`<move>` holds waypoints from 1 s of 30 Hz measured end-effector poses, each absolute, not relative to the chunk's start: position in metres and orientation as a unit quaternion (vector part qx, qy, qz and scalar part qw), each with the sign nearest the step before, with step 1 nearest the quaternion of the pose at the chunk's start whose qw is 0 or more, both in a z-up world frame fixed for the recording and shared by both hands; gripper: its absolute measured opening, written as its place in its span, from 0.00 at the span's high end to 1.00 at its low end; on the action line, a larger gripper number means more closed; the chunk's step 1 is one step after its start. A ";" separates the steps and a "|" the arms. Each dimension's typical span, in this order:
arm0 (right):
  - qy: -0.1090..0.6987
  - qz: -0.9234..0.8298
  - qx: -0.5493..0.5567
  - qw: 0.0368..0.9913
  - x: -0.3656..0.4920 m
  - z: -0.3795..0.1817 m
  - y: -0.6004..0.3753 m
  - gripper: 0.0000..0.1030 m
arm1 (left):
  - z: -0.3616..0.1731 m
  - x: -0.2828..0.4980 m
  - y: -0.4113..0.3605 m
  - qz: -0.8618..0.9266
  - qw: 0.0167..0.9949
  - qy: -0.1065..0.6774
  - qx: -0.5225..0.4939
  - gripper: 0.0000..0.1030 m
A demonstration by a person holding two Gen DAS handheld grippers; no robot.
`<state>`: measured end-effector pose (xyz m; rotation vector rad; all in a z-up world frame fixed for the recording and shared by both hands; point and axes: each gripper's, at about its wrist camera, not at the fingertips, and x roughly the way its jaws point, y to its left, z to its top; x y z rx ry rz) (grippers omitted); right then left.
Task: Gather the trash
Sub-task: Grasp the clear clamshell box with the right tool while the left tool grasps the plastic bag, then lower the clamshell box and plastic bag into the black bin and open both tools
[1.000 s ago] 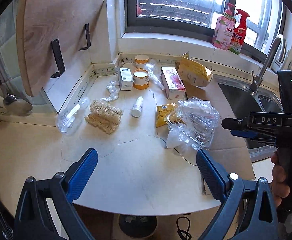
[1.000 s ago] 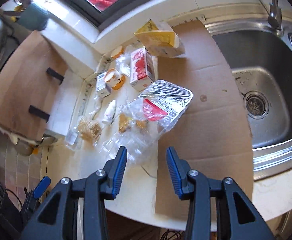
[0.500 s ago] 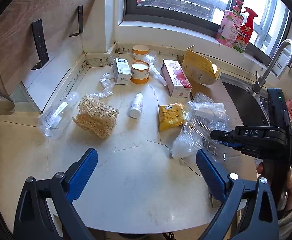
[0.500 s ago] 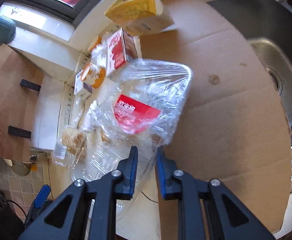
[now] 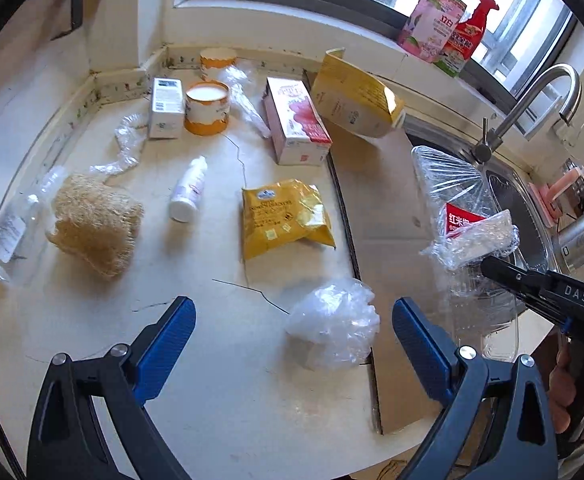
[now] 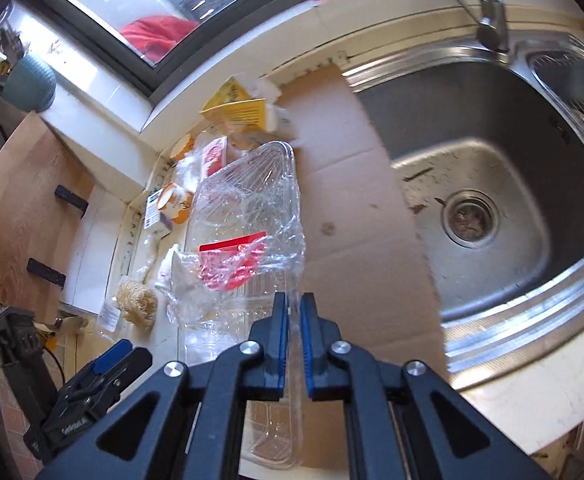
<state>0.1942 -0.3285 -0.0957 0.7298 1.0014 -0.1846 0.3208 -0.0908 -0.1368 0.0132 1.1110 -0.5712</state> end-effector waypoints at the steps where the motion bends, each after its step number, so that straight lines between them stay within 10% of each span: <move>1: 0.470 -0.092 0.345 0.807 0.186 -0.098 -0.331 0.94 | -0.142 0.321 -0.097 -0.271 0.806 0.526 0.008 0.05; 10: 0.488 -0.099 0.351 0.793 0.143 -0.113 -0.326 0.94 | -0.164 0.316 -0.130 -0.282 0.792 0.542 0.001 0.08; 14: 0.489 -0.092 0.348 0.795 0.136 -0.111 -0.319 0.94 | -0.172 0.311 -0.136 -0.277 0.790 0.548 0.000 0.45; 19: 0.486 -0.078 0.334 0.804 0.124 -0.103 -0.310 0.94 | -0.164 0.295 -0.132 -0.259 0.807 0.530 0.015 0.63; 30: 0.480 -0.025 0.301 0.824 0.081 -0.072 -0.284 0.94 | -0.110 0.200 -0.067 -0.230 0.846 0.480 0.002 0.67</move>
